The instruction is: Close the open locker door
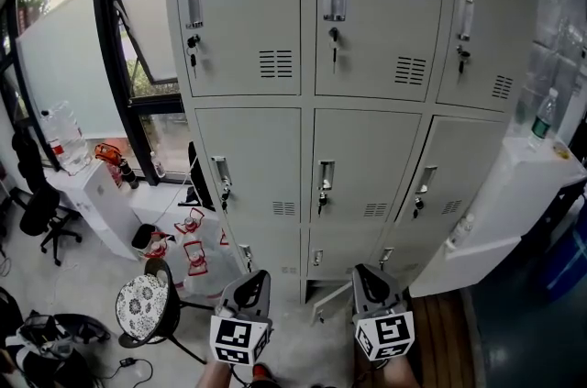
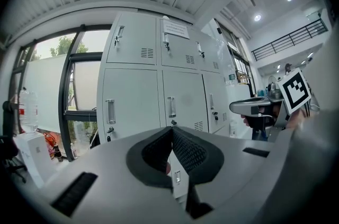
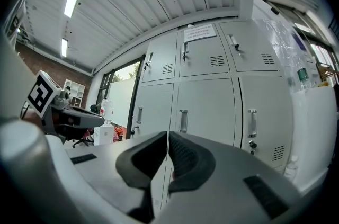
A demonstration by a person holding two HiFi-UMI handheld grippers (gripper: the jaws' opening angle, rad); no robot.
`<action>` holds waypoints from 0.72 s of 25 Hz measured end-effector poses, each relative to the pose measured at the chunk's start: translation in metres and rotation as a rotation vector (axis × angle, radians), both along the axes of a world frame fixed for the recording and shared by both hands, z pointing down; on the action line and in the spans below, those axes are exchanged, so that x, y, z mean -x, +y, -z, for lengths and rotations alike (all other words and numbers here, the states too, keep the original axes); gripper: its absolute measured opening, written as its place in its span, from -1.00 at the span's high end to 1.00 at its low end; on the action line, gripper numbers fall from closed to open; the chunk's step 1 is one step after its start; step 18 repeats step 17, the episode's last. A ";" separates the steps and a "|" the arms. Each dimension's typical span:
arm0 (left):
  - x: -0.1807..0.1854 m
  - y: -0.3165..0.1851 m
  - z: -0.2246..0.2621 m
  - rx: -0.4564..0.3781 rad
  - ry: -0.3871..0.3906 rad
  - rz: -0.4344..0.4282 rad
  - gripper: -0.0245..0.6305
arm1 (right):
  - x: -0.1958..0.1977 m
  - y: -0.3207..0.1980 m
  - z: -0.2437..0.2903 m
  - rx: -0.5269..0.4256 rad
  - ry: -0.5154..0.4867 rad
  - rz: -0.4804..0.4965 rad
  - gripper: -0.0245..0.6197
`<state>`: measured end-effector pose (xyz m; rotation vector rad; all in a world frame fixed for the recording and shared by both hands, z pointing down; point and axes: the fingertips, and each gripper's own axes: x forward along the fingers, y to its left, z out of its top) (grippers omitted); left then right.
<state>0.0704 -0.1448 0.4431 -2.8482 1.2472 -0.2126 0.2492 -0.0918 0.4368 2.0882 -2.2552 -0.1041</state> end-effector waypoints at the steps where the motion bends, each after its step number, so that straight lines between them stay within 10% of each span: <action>1: 0.000 0.001 0.000 0.000 -0.001 0.000 0.86 | 0.000 0.001 0.000 0.003 -0.002 -0.002 0.85; 18: 0.001 0.006 -0.003 0.012 -0.002 0.000 0.86 | 0.003 0.007 -0.004 0.011 -0.005 -0.009 0.85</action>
